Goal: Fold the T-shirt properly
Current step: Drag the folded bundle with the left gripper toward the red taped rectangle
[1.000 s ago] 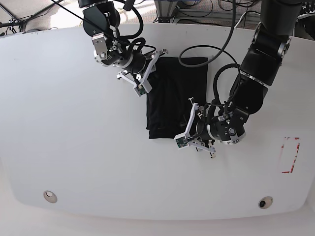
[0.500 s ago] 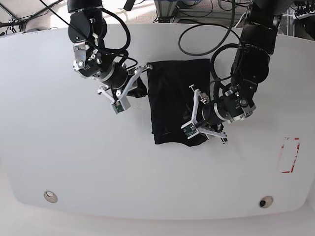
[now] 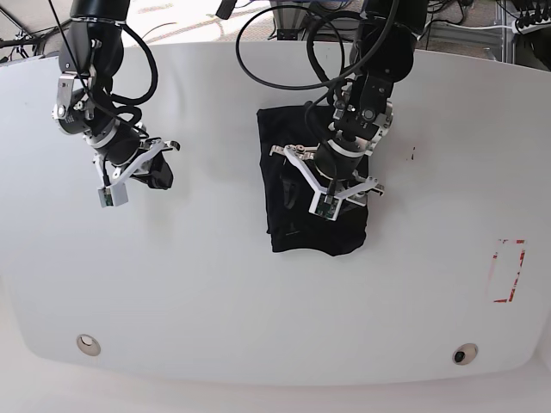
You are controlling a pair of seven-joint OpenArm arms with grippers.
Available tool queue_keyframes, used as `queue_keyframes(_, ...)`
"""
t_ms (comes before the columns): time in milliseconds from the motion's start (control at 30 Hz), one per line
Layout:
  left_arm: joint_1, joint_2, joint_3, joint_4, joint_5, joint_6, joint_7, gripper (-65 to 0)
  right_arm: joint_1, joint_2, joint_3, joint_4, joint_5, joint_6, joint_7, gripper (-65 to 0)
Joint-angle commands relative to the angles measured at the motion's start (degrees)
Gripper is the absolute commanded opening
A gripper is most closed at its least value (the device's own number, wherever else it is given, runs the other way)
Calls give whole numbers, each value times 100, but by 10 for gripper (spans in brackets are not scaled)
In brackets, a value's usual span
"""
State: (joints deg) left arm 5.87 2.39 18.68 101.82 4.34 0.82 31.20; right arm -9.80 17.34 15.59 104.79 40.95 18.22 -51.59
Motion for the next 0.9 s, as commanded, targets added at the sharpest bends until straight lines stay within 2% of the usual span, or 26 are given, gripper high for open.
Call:
queue_keyframes(0, 59, 20, 106, 47, 72, 274, -443, -267, 53, 63, 124, 48, 138, 108, 118, -604)
queue_keyframes(200, 138, 20, 335, -894, 63, 722, -865, -267, -26, -42, 555, 39, 112, 653, 118, -604)
queue_keyframes(300, 112, 11, 335, -1597, 54, 705, -1067, -264, -18, -86, 783, 31, 103, 679, 118, -602)
queue_keyframes(433, 42, -50, -35, -2301, 45, 678, -1173, -262, -61, -51, 1038, -5, 112, 679, 109, -602)
queue_keyframes(500, -2, -270, -342, -2485, 36, 380, -1173, -262, -132, -42, 1267, -5, 112, 679, 100, -602)
queue_keyframes(700, 33, -1184, -1301, -2477, 36, -1062, -1015, -262, -193, -33, 1390, -5, 112, 679, 100, -602)
queue_keyframes(800, 24, -1765, -1934, -2477, 36, -1836, -821, -264, -334, -33, 1460, 4, 112, 679, 100, -602)
queue_keyframes(867, 15, -2116, -2268, -2494, 36, -2223, -795, -264, -352, -33, 1531, 4, 112, 679, 100, -602)
